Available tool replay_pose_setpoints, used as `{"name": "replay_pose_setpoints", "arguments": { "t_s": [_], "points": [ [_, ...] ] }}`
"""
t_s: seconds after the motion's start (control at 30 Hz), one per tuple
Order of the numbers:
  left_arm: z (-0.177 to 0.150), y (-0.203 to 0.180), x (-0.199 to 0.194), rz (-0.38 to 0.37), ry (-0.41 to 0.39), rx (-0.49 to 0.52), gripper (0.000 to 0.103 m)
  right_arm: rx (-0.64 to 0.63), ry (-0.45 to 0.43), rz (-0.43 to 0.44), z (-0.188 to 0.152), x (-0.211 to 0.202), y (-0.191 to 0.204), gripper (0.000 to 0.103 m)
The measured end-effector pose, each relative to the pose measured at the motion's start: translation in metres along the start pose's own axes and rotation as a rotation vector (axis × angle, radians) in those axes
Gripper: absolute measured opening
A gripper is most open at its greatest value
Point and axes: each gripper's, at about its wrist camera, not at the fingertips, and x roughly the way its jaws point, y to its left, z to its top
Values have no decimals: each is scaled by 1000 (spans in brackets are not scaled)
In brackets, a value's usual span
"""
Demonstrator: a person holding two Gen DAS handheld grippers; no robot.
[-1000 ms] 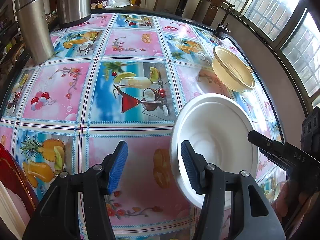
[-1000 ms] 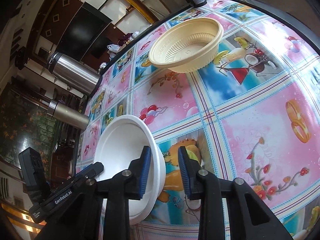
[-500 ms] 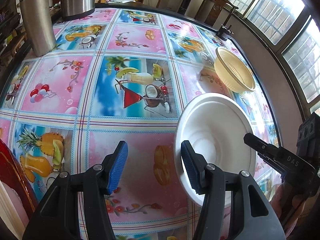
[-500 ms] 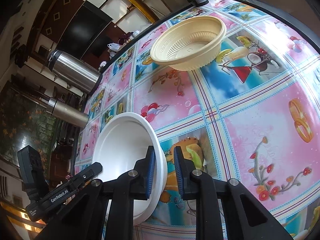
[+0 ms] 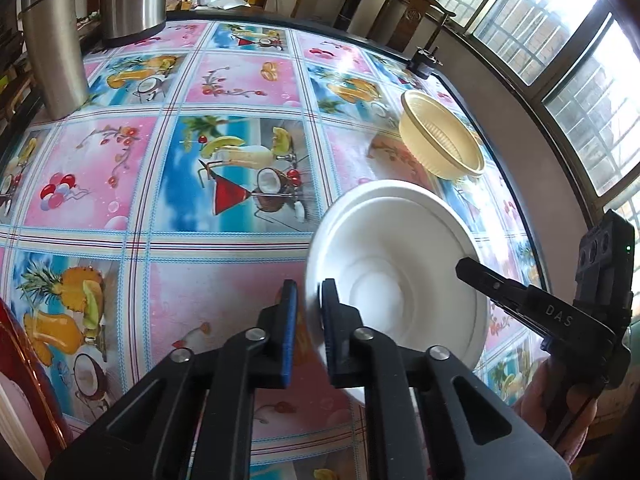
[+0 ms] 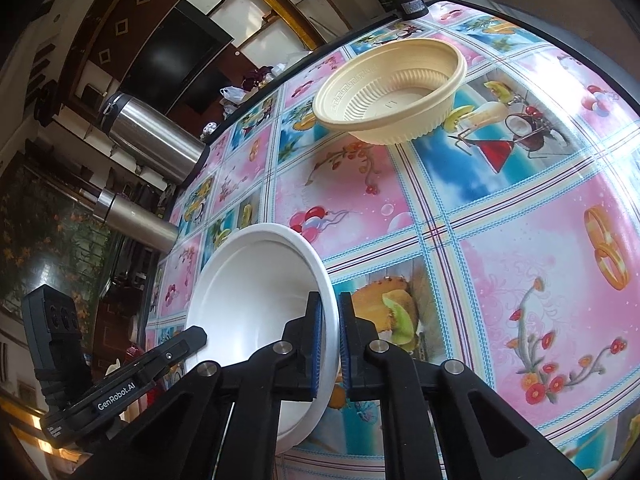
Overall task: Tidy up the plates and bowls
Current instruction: 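Lift the white bowl with the right gripper while the left gripper grasps its rim, then carry the white bowl toward the red plate stack with both grippers, then lower the white bowl onto the beige bowl on the red plates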
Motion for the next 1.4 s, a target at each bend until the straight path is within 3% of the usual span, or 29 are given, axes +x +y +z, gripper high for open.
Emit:
{"name": "replay_pose_setpoints", "arguments": {
  "t_s": [0.33, 0.6, 0.9, 1.1, 1.23, 1.4],
  "points": [
    [0, 2, -4, -14, -13, -19, 6, 21, -1, 19, 0, 2, -2, 8],
    [-4, -1, -6, 35, -23, -11, 6, 28, -4, 26, -4, 2, -1, 8],
    [-49, 23, -33, 109, -99, -60, 8, -43, 40, 64, -27, 13, 31, 9],
    [-76, 41, -69, 172, -129, -58, 8, -116, 23, 112, -64, 3, 66, 9],
    [-95, 49, -109, 227, -193, -39, 8, -137, -4, 197, -87, -12, 92, 9],
    [-113, 71, -170, 309, -297, -51, 8, -198, 39, 304, -101, -11, 149, 9]
  ]
}}
